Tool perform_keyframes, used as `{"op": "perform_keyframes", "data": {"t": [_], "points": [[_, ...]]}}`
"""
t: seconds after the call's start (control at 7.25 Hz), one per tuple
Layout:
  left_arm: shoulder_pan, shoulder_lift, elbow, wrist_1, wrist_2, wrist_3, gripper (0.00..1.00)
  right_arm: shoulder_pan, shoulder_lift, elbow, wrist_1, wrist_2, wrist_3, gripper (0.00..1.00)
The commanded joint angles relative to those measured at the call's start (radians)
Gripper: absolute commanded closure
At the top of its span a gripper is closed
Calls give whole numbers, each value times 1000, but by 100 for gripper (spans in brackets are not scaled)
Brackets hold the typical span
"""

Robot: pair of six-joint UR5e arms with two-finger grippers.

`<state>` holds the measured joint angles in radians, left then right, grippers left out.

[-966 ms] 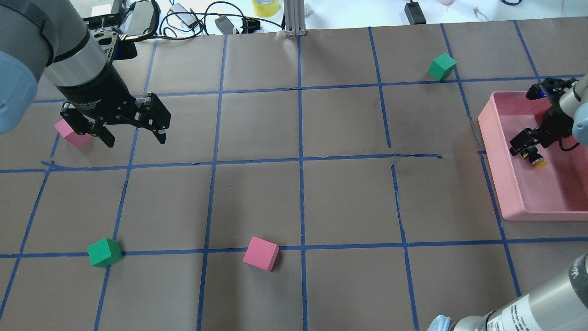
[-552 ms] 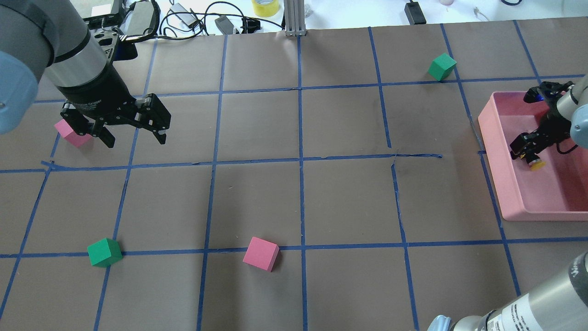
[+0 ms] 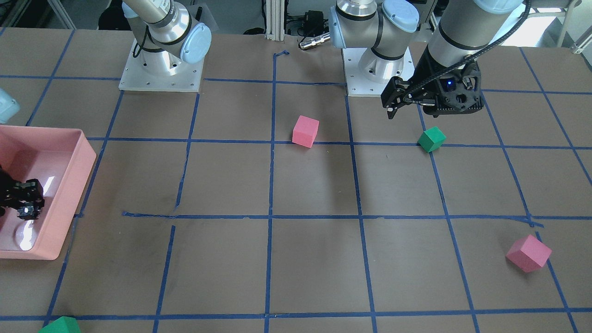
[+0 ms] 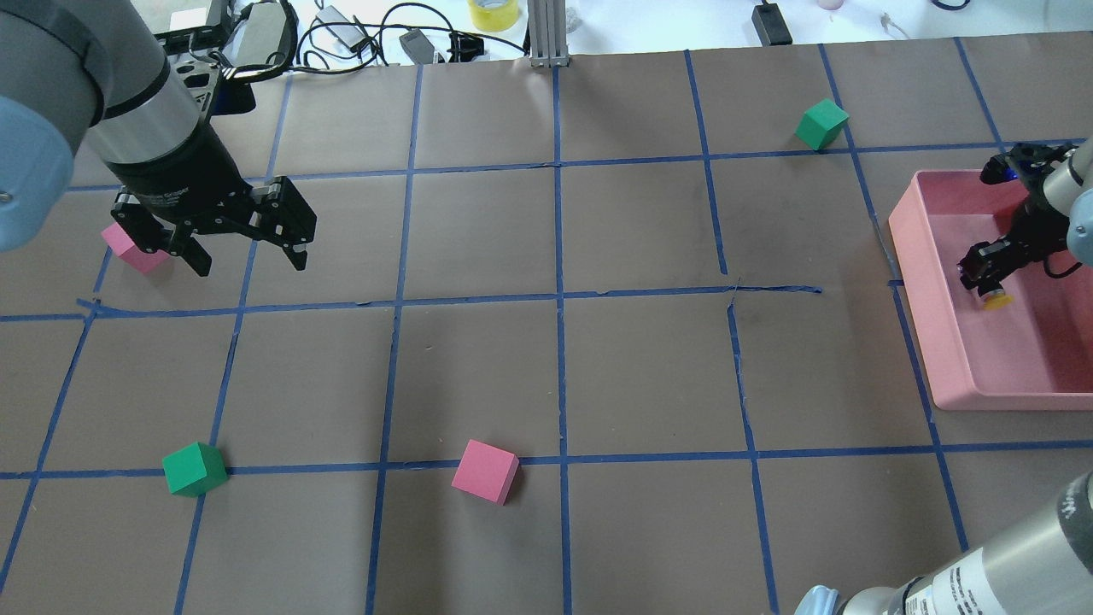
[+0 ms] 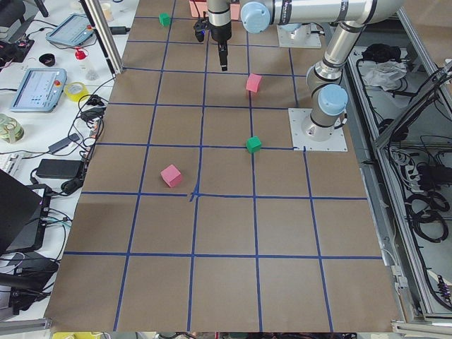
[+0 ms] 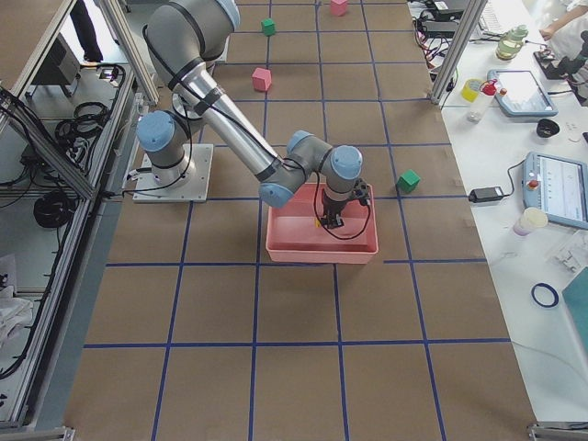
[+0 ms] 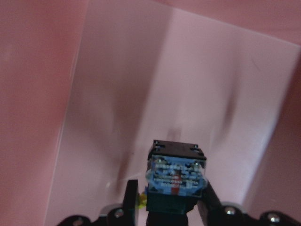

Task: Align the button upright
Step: 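Lower the right gripper into the bin and grasp the button's black body, then lift the button out of the bin and carry it toward the table center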

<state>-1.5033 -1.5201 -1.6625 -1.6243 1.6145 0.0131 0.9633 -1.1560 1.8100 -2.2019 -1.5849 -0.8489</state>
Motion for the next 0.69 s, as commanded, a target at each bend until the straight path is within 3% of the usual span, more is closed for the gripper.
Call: {"op": "perform_keyframes", "data": {"t": [0.0,0.41,0.55], "points": [[1,0,0,1,-1,-7,0,2,-46,-41,42,-1,1,100],[1,1,1,0,1,2,0,73,-102,-212,255,5,31,100],[1,3,1,0,1,5,0,140,-126,-298,389,14,118,100]]}}
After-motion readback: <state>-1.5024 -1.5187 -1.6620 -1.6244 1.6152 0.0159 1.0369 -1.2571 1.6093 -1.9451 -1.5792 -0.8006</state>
